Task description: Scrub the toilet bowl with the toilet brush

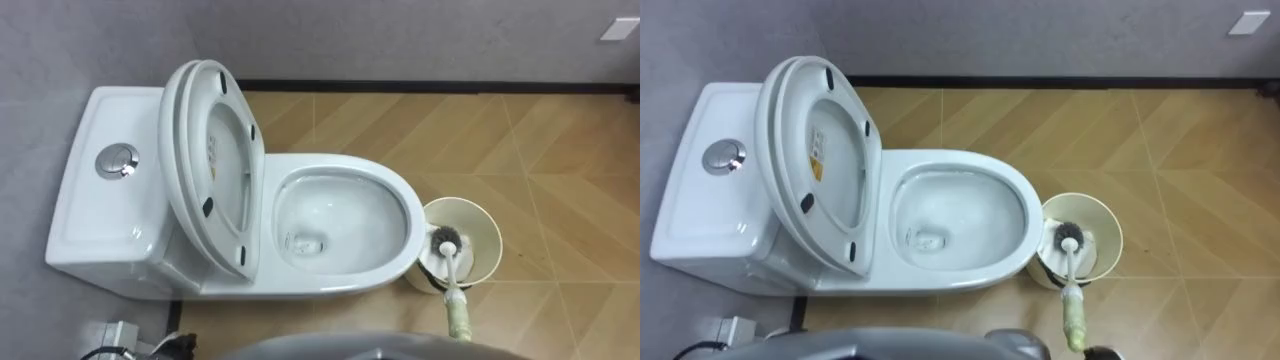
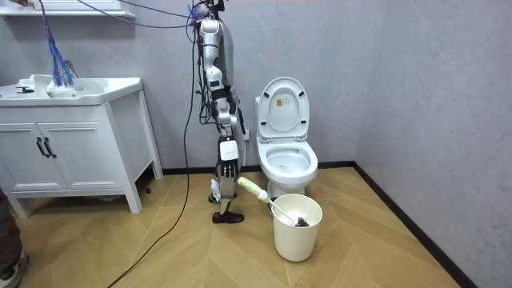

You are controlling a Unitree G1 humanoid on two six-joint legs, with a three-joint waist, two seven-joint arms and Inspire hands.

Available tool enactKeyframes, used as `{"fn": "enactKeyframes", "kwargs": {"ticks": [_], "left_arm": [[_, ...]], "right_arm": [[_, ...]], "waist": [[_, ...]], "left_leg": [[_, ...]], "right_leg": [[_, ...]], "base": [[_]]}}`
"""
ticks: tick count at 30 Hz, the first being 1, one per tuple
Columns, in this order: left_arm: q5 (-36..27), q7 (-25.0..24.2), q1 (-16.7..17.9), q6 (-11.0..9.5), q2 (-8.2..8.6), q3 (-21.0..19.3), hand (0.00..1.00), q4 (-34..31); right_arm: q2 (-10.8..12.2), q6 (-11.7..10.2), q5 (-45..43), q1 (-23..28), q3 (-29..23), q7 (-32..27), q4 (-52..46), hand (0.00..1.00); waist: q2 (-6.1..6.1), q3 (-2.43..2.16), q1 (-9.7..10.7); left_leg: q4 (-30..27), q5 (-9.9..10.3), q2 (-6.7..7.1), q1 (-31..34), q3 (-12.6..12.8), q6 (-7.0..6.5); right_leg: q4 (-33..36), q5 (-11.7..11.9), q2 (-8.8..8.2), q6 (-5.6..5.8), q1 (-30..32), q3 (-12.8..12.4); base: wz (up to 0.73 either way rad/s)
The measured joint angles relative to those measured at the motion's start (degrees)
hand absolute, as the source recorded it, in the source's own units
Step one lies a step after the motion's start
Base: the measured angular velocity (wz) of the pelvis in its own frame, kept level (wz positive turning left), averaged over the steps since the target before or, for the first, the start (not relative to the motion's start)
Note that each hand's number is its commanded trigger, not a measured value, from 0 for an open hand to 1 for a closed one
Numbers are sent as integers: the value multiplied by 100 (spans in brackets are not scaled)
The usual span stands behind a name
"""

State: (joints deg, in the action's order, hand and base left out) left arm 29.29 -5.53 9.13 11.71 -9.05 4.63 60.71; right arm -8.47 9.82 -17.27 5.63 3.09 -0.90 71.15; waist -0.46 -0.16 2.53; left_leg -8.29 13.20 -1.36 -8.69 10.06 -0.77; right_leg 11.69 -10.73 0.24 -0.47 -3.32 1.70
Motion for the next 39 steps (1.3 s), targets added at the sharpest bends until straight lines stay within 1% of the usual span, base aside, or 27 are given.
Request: {"fn": "enactKeyframes", "kwargs": {"ticks": [2, 4, 7, 10, 15, 19, 21, 23, 24, 26, 28, 30, 31, 33, 34, 36, 37, 39], "left_arm": [[-10, 45, 92, -1, 21, 0, 0, -1], [-45, 92, 157, -4, 29, 0, 0, -3], [-66, 235, 165, -7, 38, -21, 0, -4], [-174, 394, 204, -14, 70, -199, 0, 11], [-171, 551, 317, -35, 103, -457, 0, 11], [-272, 624, 436, -41, 119, -442, 0, 10], [-287, 629, 437, -69, 120, -448, 0, 12], [-287, 639, 440, -147, 121, -452, 0, 3], [-288, 643, 440, -169, 121, -452, 0, 2], [-289, 665, 431, -253, 121, -452, 0, 1], [-289, 673, 420, -304, 121, -452, 0, 0], [-329, 717, 421, -328, 125, -452, 0, 0], [-410, 727, 421, -334, 124, -452, 0, -17], [-503, 727, 419, -338, 123, -454, 0, -51], [-504, 733, 398, -354, 122, -460, 0, -60], [-510, 745, 360, -389, 122, -460, 0, -63], [-544, 750, 353, -438, 122, -471, 0, -63], [-655, 751, 352, -483, 123, -549, 0, -96]], "right_arm": [[0, -45, 0, 12, 0, -49, 2, 0], [-1, -52, 162, 30, 3, -108, 3, 0], [-2, -73, 429, -9, -29, -206, 2, 0], [-1, -159, 656, 0, -171, -355, 18, 0], [-3, -185, 1065, 7, -354, -725, 26, 0], [4, -309, 1555, 9, -505, -1143, 0, 0], [5, -417, 1778, 0, -584, -1302, -21, 0], [5, -579, 1875, 2, -726, -1511, -156, 0], [5, -632, 1905, 1, -731, -1565, -202, 0], [5, -810, 1931, -40, -728, -1741, -263, 0], [5, -891, 1950, -57, -727, -1842, -263, 0], [7, -930, 1959, -62, -717, -1934, -274, 0], [7, -930, 1959, -54, -716, -1990, -334, 0], [7, -944, 1964, -53, -715, -2047, -445, 0], [6, -989, 1977, -57, -715, -2076, -463, 0], [6, -1016, 1990, -57, -714, -2112, -466, 0], [7, -1032, 1990, -68, -717, -2128, -466, 0], [6, -1060, 1988, -93, -719, -2162, -465, 0]], "waist": [[-10, 7, 7], [-30, 27, 8], [-14, 27, 0], [-9, 34, 2], [-11, 35, -19], [-16, 38, -62], [-15, 38, -107], [-9, 37, -127], [-8, 36, -128], [-11, 35, -130], [-16, 34, -138], [-18, 33, -148], [-36, 21, -149], [-39, 13, -148], [-43, 10, -146], [-45, 10, -150], [-41, 8, -160], [-41, 10, -158]], "left_leg": [[-16, 0, 5, -73, -43, 0], [-35, 0, 14, -117, -84, 0], [-40, 0, 12, -107, -96, 0], [-38, 0, 14, -99, -159, 0], [-36, 0, 10, -99, -237, 0], [-27, 2, 7, -78, -252, 2], [-2, 6, 3, -79, -257, 6], [0, 6, 2, -77, -253, 6], [-1, 6, 2, -76, -254, 6], [-2, 6, 1, -75, -256, 6], [-2, 6, 2, -75, -258, 6], [-8, 6, 3, -67, -257, 6], [-19, 6, 3, -46, -257, 6], [-35, 6, 4, -11, -258, 6], [-43, 6, 4, 6, -263, 6], [-43, 5, 4, 11, -276, 6], [-43, 5, 3, 10, -277, 6], [-45, 5, 4, 15, -278, 6]], "right_leg": [[-22, 2, -11, 3, -100, 20], [-110, 2, -16, 4, -185, 22], [-114, -1, -18, 9, -180, 44], [-125, -1, -28, 9, -193, 152], [-132, -2, -14, 7, -194, 153], [-119, -2, -14, 7, -186, 167], [-118, 0, -7, 7, -182, 170], [-117, 6, -4, 6, -183, 172], [-118, 6, -3, 6, -183, 173], [-117, 7, -3, 5, -194, 186], [-121, 11, -6, 5, -237, 223], [-124, 11, -9, 5, -243, 231], [-127, 11, -11, 5, -232, 235], [-155, 11, -13, 4, -220, 248], [-196, 22, -14, 3, -228, 271], [-206, 22, -16, 3, -231, 295], [-210, 21, -17, 3, -229, 297], [-215, 21, -22, 2, -204, 302]], "base": [[4], [4], [6], [10], [5], [1], [0], [0], [0], [0], [4], [0], [0], [2], [6], [5], [0], [0]]}}
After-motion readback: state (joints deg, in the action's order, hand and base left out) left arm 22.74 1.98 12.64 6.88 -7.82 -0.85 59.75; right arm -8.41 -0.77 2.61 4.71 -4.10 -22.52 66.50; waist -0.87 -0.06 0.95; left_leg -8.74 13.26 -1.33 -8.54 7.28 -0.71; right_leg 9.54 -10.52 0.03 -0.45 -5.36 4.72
